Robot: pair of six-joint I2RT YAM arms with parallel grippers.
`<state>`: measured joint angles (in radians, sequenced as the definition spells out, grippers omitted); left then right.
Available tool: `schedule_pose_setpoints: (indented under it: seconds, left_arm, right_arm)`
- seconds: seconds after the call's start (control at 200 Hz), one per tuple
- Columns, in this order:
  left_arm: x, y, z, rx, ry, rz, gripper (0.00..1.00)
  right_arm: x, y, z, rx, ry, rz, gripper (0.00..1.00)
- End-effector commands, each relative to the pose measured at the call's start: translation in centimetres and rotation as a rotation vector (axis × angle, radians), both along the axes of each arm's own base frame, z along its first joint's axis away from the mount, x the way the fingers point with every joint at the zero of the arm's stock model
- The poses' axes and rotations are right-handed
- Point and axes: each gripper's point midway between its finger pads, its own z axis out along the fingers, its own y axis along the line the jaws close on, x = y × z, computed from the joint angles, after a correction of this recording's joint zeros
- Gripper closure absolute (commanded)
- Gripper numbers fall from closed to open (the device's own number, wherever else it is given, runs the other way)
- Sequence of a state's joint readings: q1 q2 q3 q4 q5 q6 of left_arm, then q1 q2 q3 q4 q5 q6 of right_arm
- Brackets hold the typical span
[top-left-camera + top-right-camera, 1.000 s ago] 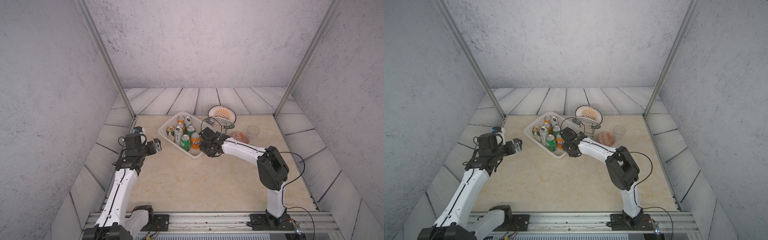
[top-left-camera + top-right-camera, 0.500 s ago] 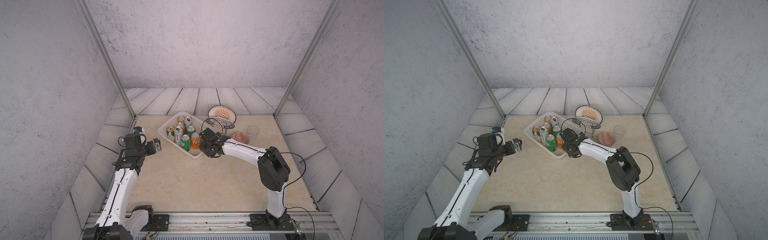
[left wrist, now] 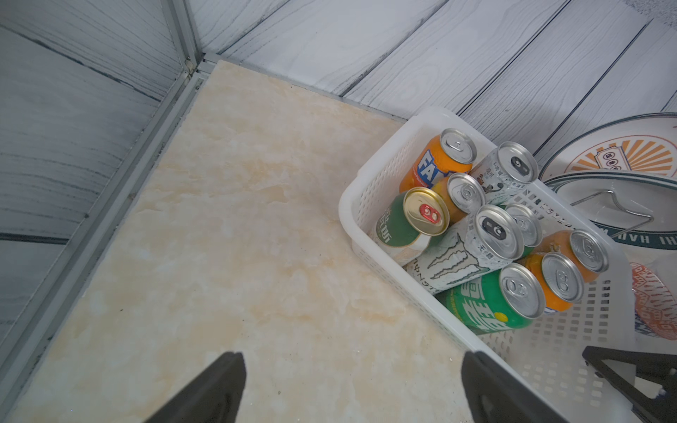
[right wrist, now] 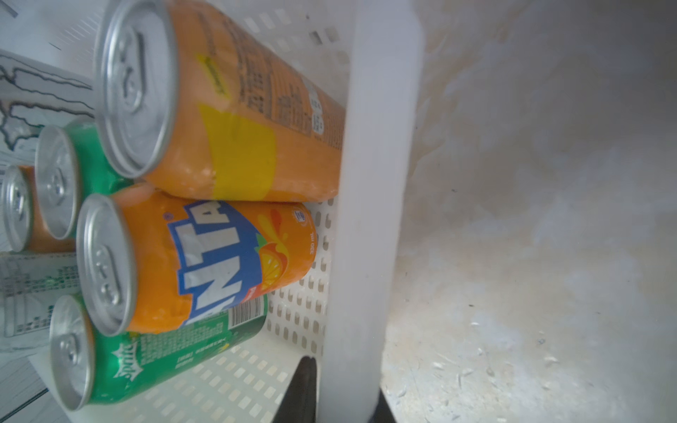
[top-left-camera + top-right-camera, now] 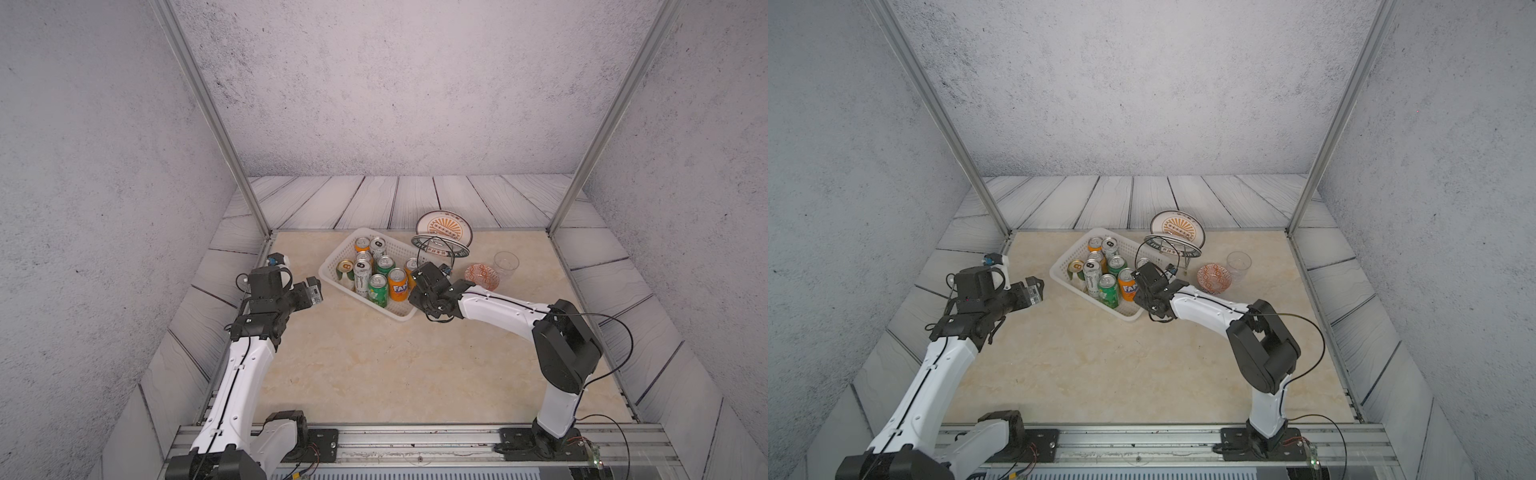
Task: Take out the drinks from the basket
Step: Move the basket to the center of the board.
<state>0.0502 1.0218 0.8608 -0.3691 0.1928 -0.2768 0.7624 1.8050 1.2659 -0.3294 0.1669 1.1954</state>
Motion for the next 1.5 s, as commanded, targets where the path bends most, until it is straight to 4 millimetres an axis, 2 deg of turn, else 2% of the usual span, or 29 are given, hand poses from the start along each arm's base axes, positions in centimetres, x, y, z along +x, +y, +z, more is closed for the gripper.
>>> schedule_pose_setpoints:
  seconds: [0.0,0.365,0.62,0.856,1.076,1.171,1.391,1.496]
  left_arm:
    - [0.1,0.1,-0.4,-0.006,0.003,-0.002,0.01]
    - [0.1,0.1,-0.5,-0.008,0.005,-0.008,0.01]
    - [0.2,-0.1,-0.4,-0.012,0.004,-0.013,0.01]
    - [0.2,-0.4,-0.5,-0.021,0.003,-0.031,0.01]
    - [0.4,-1.0,-0.5,-0.043,0.003,-0.059,0.01]
    - [0.5,-1.4,-0.5,-0.056,0.001,-0.079,0.01]
    - [0.8,-2.9,-0.2,-0.113,-0.016,-0.155,0.01]
    - [0.9,-3.7,-0.1,-0.139,-0.026,-0.188,0.01]
  right_arm:
    - [-4.9,-3.9,-2.8,-0.254,0.093,0.206,0.86]
    - [-7.0,-8.9,-2.7,-0.388,0.081,0.296,0.87]
    - [-8.6,-12.9,-3.6,-0.443,0.115,0.358,0.87]
    - [-8.4,-17.1,-4.3,-0.545,0.130,0.387,0.87]
    - [-7.5,-20.1,-5.1,-0.585,0.162,0.346,0.87]
    - [-6.9,-20.5,-5.1,-0.559,0.162,0.326,0.88]
    - [-6.4,-19.5,-4.4,-0.529,0.130,0.363,0.86]
    - [-6.1,-18.7,-3.2,-0.488,0.083,0.383,0.77]
